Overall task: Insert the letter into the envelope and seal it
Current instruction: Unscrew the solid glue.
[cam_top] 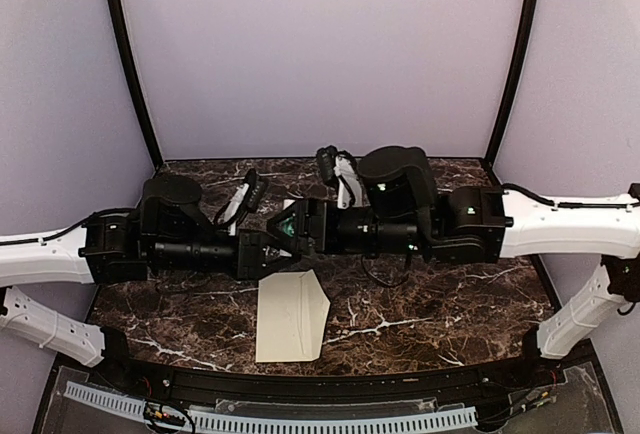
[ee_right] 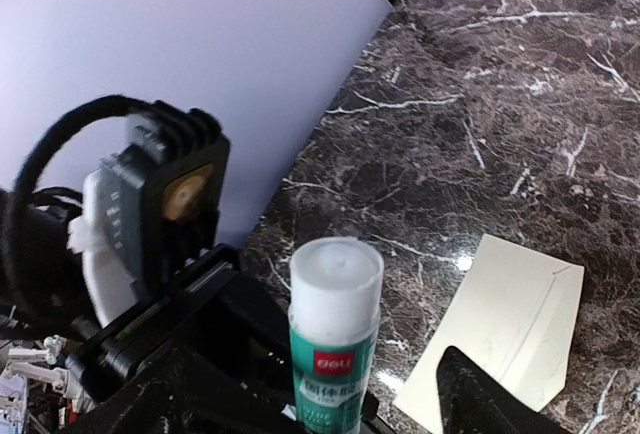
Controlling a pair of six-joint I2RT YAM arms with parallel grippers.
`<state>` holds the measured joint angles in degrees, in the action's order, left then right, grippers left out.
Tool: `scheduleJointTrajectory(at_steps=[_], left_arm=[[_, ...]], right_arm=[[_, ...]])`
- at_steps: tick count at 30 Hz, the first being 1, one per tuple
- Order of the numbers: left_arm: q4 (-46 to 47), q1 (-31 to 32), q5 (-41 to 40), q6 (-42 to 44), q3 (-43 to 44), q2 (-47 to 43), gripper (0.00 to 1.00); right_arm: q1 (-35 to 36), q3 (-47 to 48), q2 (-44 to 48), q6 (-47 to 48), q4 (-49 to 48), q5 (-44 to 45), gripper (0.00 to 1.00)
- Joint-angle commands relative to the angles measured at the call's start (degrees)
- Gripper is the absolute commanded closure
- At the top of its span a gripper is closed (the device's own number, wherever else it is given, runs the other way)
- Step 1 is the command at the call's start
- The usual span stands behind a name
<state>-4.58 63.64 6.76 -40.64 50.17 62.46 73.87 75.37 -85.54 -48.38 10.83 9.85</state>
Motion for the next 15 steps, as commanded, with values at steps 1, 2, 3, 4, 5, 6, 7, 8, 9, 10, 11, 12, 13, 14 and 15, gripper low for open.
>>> scheduleJointTrajectory(at_steps=[1, 2, 3, 4, 5, 6, 7, 8, 9, 10, 11, 12, 13, 14, 15], left_arm=[[8.01, -0.08, 5.57, -1.67, -2.25, -2.85, 1.0], [8.71, -0.24, 6.38, -1.87, -2.66, -3.21, 1.0], [10.36, -0.3, 6.97, -2.09, -3.51, -3.99, 1.0], [11.34, -0.45, 8.8, -2.08, -3.95, -4.6, 1.0], [13.76, -0.49, 9.89, -2.03, -4.89, -4.83, 1.0], [15.06, -0.52, 12.56, -2.01, -5.74, -5.29, 1.0], [17.9, -0.53, 13.97, -2.12, -6.11, -5.44, 1.0], [20.54, -0.53, 16.46, -2.23, -6.79, -5.66, 1.0], [21.75, -0.53, 19.06, -2.44, -7.08, -5.76, 1.0], [23.9, -0.51, 20.34, -2.56, -7.41, -5.87, 1.0], [24.87, -0.52, 22.69, -2.85, -7.52, -5.91, 1.0], [26.92, -0.53, 23.96, -2.99, -7.76, -5.87, 1.0], [27.92, -0.49, 26.27, -3.31, -7.87, -5.82, 1.0], [29.6, -0.52, 27.29, -3.44, -8.02, -5.67, 1.0], [30.27, -0.53, 29.19, -3.86, -8.05, -5.54, 1.0]], right_arm=[[-0.27, -6.21, 7.48, 1.48, -11.2, -5.05, 0.11], [-0.67, -7.65, 8.88, 1.9, -12.93, -6.06, 0.08], [-1.12, -9.15, 10.37, 2.43, -14.74, -7.69, 0.07], [-1.88, -10.77, 11.67, 3.0, -16.98, -9.26, 0.06], [-2.75, -12.32, 12.88, 3.22, -19.16, -12.15, 0.05], [-3.41, -13.89, 14.28, 3.31, -21.24, -14.45, 0.05], [-3.92, -15.37, 15.22, 3.45, -23.65, -16.23, 0.05], [-4.43, -16.82, 16.05, 3.51, -25.99, -18.12, 0.05], [-4.87, -18.17, 16.74, 3.56, -28.71, -20.06, 0.05], [-5.21, -19.37, 17.15, 3.58, -31.26, -21.86, 0.05], [-5.54, -20.33, 17.36, 3.65, -33.57, -23.67, 0.05], [-5.74, -21.02, 17.34, 3.57, -35.85, -25.26, 0.06], [-5.79, -21.59, 17.15, 3.5, -37.78, -26.88, 0.06], [-5.81, -21.93, 16.71, 3.32, -39.9, -28.38, 0.07], [-5.76, -22.1, 16.22, 3.13, -41.78, -29.91, 0.09]])
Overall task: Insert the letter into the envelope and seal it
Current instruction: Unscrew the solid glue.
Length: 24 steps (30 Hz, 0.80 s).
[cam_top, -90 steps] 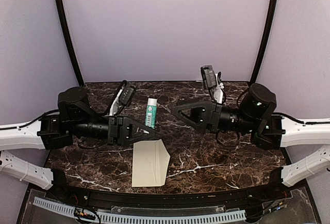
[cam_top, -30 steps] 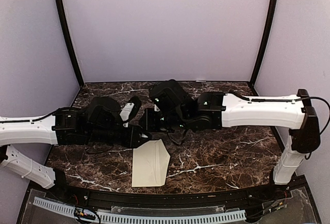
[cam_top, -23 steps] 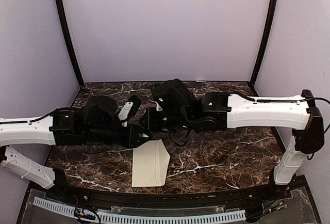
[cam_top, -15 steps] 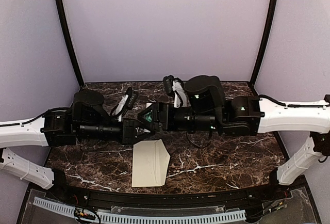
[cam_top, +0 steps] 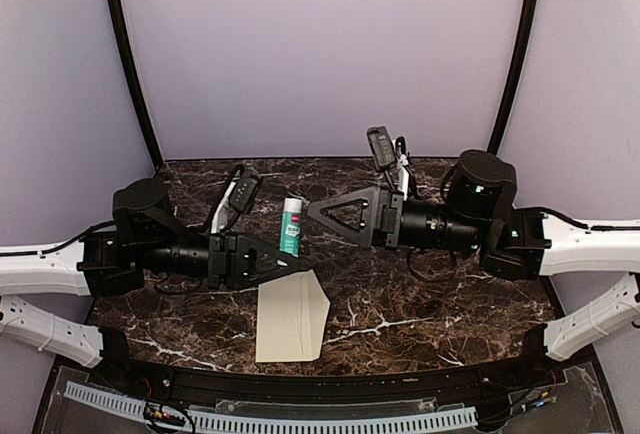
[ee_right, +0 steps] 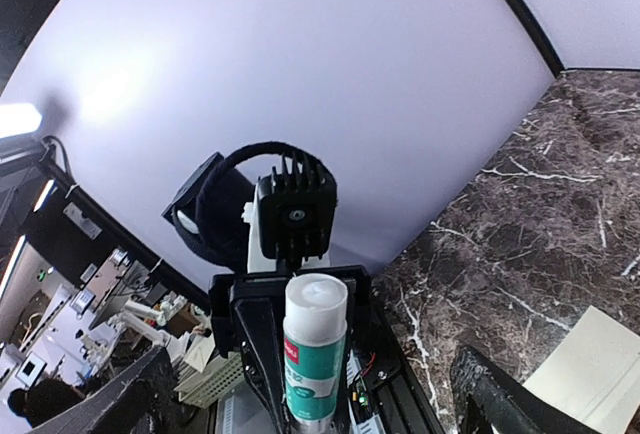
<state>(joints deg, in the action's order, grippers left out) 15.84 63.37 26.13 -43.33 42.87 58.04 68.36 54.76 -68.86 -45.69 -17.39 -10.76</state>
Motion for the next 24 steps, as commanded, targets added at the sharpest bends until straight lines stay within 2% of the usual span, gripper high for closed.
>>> scheduleJointTrajectory(at_steps=[1, 4, 9, 15, 24], left_arm=[[10.87, -0.27, 10.66, -1.33, -0.55, -0.77, 1.0], [12.44, -0.27, 14.46, -2.36, 0.02, 0.31, 1.0], [13.75, -0.26, 16.33, -2.99, 0.37, 2.38, 1.0], [15.26, -0.19, 17.43, -3.44, 0.69, 3.81, 1.0], [15.96, -0.2, 16.33, -3.09, 0.32, 3.67, 1.0]], right_arm=[[-0.24, -1.48, -1.2, 0.1, -15.4, -11.17, 0.11], [-0.25, -0.64, -3.51, -1.41, -20.61, -16.15, 0.21], [-0.1, -0.02, -6.21, -3.9, -26.31, -19.21, 0.38], [0.41, 1.15, -8.03, -4.41, -27.25, -20.4, 0.55], [0.59, 0.97, -8.13, -3.92, -25.68, -19.9, 0.87]])
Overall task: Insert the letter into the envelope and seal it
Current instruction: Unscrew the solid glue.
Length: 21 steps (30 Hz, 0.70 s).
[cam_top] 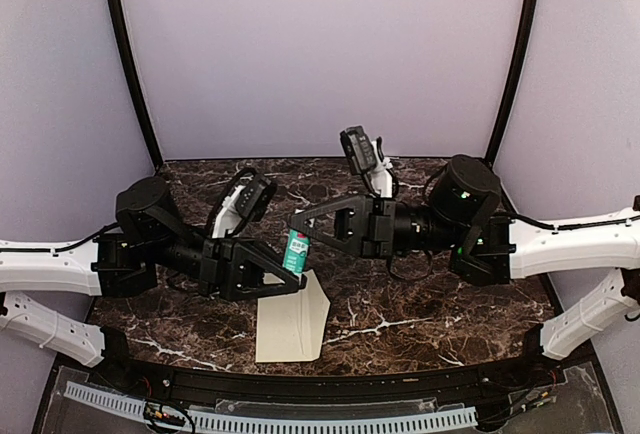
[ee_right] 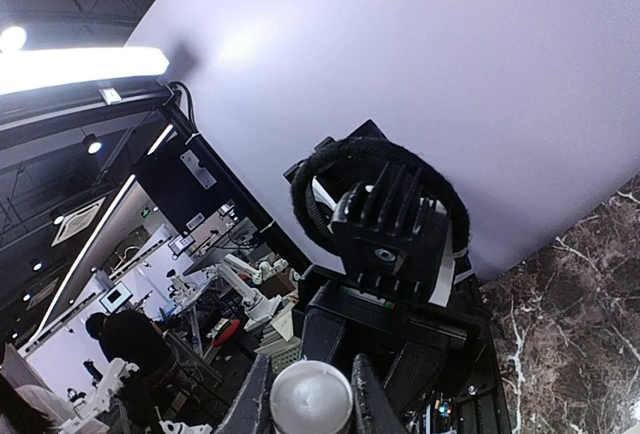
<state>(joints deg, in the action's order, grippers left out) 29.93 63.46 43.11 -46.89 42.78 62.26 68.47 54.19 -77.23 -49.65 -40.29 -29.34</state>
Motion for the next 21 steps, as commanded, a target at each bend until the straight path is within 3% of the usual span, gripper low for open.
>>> scheduleJointTrajectory(at_steps=[1, 7, 12, 21], left_arm=[[1.78, -0.28, -1.34, 0.66, 0.3, -0.73, 1.0], [-4.63, -0.3, -7.74, 3.64, 0.54, -2.31, 1.0], [-18.23, -0.31, -18.83, 8.96, 1.61, -3.69, 1.0], [-34.61, -0.35, -36.05, 10.41, 5.01, -0.14, 1.0]], right_arm=[[0.52, 1.62, 0.24, 0.19, -2.22, -0.93, 0.91], [0.78, 2.35, 0.49, 1.67, 2.97, 3.05, 1.0], [1.11, 6.01, -0.72, 4.05, 17.62, 12.05, 1.0], [3.0, 18.18, -9.96, 4.03, 40.77, 26.37, 1.0]])
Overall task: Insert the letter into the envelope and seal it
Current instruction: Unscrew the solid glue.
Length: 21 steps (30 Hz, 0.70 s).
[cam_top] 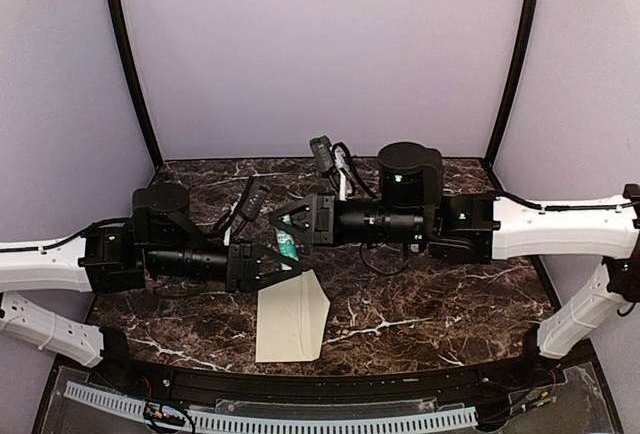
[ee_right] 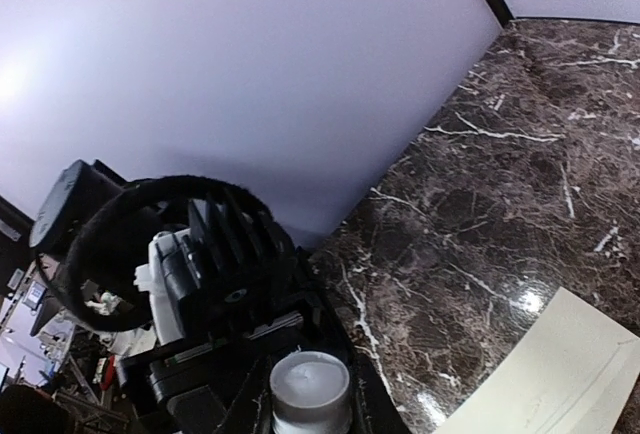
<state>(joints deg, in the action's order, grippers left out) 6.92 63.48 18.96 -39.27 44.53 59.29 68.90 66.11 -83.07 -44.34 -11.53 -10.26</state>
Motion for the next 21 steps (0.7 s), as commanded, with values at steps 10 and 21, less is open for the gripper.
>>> scheduleJointTrajectory(at_steps=[10, 21], left_arm=[[-19.86, -0.37, -25.05, -1.45, 7.07, 9.58, 1.0], [-17.56, -0.38, -22.87, -2.5, 5.36, 8.45, 1.0]], right_arm=[[5.58, 26.83, -21.7, -7.17, 40.23, 20.78, 1.0], [6.42, 22.49, -16.25, -6.98, 34.75, 23.09, 0.9]])
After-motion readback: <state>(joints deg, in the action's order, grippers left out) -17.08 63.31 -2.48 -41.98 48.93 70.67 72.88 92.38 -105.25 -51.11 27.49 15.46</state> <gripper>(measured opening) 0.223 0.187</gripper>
